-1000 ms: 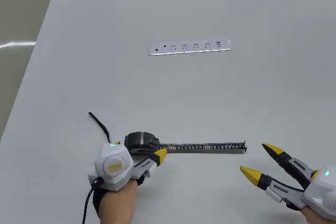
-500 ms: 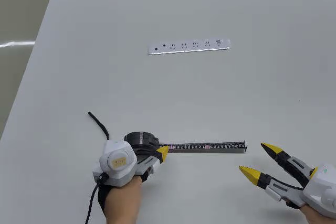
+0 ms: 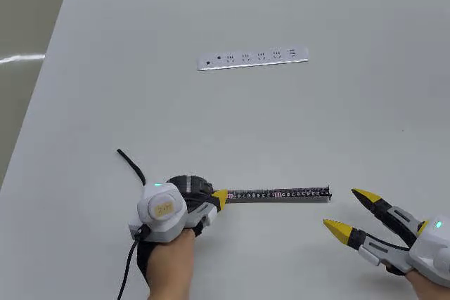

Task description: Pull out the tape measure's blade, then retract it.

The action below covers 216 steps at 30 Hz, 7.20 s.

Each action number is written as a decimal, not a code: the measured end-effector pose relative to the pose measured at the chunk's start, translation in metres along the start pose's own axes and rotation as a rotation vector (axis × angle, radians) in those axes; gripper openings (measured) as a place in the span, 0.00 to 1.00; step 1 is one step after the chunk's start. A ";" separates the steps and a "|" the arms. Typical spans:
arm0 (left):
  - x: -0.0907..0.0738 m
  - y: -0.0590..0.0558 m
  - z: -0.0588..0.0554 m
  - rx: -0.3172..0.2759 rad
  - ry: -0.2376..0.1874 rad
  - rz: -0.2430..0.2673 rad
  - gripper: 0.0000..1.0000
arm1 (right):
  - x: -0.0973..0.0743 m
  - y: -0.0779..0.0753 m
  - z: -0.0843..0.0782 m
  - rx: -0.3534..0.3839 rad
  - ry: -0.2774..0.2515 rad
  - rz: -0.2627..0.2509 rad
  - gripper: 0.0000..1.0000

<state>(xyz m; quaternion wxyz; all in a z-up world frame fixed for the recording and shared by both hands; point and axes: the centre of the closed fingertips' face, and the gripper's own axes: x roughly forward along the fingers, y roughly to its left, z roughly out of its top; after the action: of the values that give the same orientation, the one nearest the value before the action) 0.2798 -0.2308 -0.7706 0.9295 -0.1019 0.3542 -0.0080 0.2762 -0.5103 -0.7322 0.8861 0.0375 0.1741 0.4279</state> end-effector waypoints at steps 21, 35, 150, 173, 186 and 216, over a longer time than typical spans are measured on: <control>0.004 0.004 -0.001 -0.045 0.019 0.063 0.79 | 0.012 -0.005 -0.001 -0.009 0.017 0.038 0.54; 0.004 0.010 -0.002 -0.076 0.033 0.099 0.74 | 0.019 -0.006 -0.002 -0.028 0.044 0.083 0.51; 0.007 0.014 -0.003 -0.074 0.032 0.141 0.74 | 0.043 -0.008 -0.028 -0.222 0.189 0.426 0.11; 0.007 0.014 -0.004 -0.081 0.056 0.138 0.72 | 0.062 0.008 -0.028 -0.247 0.200 0.481 0.11; 0.007 0.014 -0.004 -0.085 0.055 0.137 0.72 | 0.074 0.021 -0.024 -0.250 0.198 0.503 0.11; 0.007 0.015 -0.004 -0.091 0.052 0.139 0.72 | 0.085 0.028 -0.025 -0.247 0.203 0.515 0.11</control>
<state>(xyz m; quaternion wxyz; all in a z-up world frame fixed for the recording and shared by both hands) 0.2817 -0.2177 -0.7809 0.9128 -0.1191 0.3844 0.0701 0.2956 -0.4296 -0.7729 0.7243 -0.0707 0.1930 0.6581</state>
